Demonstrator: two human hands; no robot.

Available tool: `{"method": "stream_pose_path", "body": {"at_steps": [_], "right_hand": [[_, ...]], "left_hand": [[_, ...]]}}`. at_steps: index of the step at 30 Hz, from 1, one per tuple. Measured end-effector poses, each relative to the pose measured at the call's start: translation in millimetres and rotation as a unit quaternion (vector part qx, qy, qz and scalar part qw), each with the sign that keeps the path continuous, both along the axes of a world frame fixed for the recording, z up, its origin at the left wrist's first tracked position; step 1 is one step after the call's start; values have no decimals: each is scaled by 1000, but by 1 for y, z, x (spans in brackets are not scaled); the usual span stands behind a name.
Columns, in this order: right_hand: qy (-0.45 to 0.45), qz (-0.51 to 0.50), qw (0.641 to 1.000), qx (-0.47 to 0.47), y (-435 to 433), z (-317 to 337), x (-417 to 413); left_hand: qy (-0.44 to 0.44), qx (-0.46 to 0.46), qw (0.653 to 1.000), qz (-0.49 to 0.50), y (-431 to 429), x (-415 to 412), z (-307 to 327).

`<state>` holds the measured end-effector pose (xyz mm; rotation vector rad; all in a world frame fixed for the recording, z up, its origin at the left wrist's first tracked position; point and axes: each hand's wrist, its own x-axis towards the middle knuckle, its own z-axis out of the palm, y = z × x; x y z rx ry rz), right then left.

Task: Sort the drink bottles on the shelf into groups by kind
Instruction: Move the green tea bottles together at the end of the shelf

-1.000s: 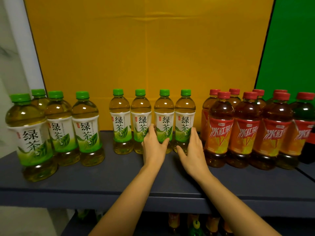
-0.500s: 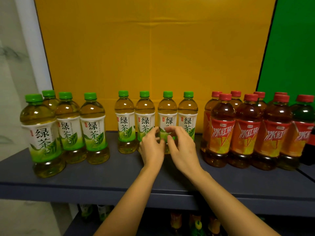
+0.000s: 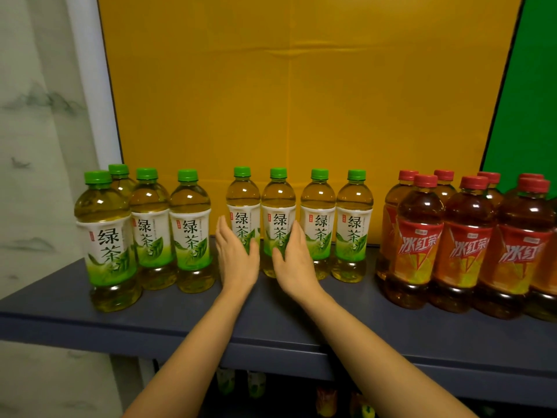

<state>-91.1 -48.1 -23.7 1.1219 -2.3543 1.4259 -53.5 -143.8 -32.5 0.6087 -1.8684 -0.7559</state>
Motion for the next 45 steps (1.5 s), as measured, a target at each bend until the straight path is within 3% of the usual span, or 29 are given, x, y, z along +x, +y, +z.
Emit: {"method": "stream_pose_path", "body": {"at_steps": [4,8,15,26,33,45], "right_hand": [[12,-21,1000,-12,-10,-12,2],[2,-33,999,-11,-19,-15,-2],[-22,-85,996,-10,-34,-15,-8],[57,-127,990,-5,-27,-19,-1],[-32,-91,995,-22,-25,-15,-1],[25,-35,999,-28,52,-11,22]], "left_hand": [[-20,62,995,-70,-11,-8,-6],[1,105,992,-63,-18,-10,-7],[1,63,998,-27,-20,-10,-13],[3,67,998,-6,-19,-4,-13],[-3,60,998,-5,-15,3,-12],[12,56,998,-29,-3,11,-7]]}}
